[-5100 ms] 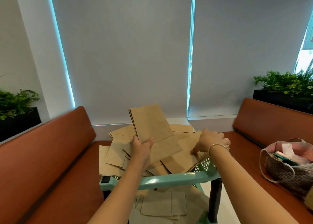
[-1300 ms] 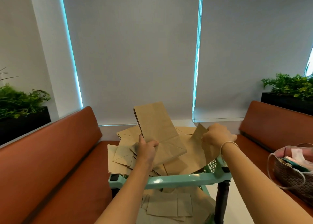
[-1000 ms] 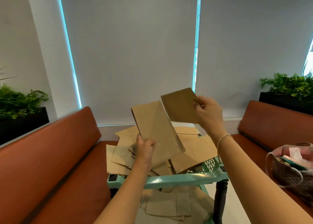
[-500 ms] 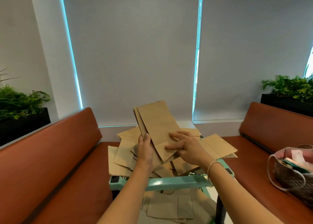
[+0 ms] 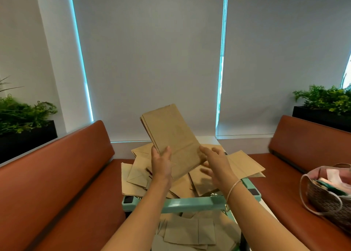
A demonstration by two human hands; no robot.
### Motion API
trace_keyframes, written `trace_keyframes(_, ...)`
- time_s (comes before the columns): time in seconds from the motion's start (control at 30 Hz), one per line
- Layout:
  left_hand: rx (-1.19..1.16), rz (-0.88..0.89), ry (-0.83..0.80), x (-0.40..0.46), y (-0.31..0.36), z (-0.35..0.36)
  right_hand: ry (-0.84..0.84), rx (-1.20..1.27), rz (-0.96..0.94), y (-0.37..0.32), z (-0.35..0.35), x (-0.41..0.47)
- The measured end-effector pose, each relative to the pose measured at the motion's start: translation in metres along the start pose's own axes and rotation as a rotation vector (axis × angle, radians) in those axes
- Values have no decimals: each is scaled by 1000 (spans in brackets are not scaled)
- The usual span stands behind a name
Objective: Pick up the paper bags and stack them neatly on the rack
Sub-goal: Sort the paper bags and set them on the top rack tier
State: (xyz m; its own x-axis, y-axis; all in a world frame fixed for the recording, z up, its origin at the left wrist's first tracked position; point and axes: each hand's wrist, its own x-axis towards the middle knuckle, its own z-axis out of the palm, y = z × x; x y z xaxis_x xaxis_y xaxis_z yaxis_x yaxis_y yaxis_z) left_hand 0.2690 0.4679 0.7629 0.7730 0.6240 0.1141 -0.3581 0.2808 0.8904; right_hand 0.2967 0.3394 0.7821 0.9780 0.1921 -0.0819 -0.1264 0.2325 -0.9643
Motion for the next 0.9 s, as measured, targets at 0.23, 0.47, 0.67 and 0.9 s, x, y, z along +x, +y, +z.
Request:
trace_keyframes(0.23,-146,3,-65,-19,24,26,-153,603,124,-1,14,-8)
trace_keyframes(0.47,-202,108,-103,15,78,17,-200,570,106,-13,1,-16)
trace_keyframes(0.67,-202,172,-108,15,85,18,-283,623,125,-12,8,-19)
trace_keyframes(0.9,-215,140,-15,12,64,22,-215,586,89,-9,18,-15)
